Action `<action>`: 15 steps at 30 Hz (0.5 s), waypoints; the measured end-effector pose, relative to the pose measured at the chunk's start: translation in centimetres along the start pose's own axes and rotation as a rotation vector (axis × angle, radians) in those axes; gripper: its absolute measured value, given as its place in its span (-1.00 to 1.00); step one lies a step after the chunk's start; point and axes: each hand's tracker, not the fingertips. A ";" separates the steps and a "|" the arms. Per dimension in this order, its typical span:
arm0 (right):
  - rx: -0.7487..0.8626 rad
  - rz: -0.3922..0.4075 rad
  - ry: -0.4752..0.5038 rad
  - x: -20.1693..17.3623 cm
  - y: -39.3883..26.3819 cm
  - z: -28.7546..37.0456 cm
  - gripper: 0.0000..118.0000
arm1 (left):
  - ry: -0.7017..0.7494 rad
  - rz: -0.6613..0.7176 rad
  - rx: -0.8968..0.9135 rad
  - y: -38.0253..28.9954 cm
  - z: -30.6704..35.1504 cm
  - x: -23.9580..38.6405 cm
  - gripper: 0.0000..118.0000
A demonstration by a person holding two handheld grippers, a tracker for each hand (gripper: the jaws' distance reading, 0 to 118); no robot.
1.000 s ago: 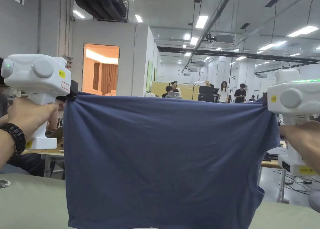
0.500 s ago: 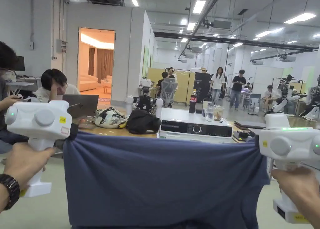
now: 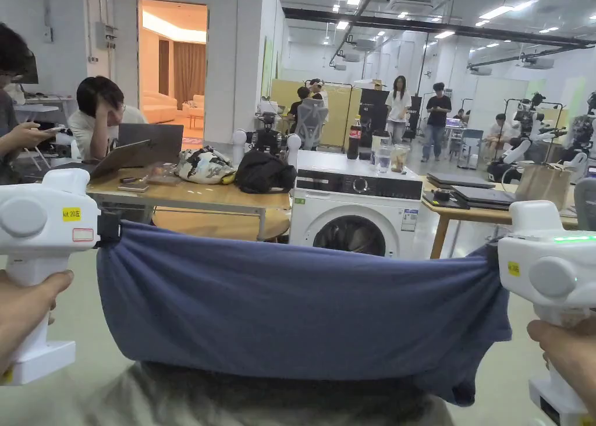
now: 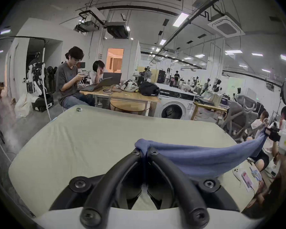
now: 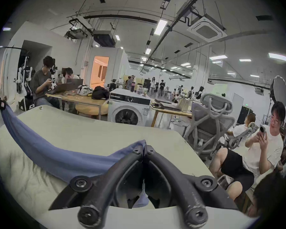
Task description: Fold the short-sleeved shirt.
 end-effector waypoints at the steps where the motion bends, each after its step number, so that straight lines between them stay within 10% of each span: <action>1: -0.008 -0.007 0.002 0.0 -0.6 0.3 -1.00 | 0.000 -0.001 -0.013 -0.6 0.3 -0.1 -1.00; 15: -0.304 0.018 0.091 -1.5 -14.4 2.7 -1.00 | -0.046 0.061 -0.323 -14.0 1.8 -2.2 -1.00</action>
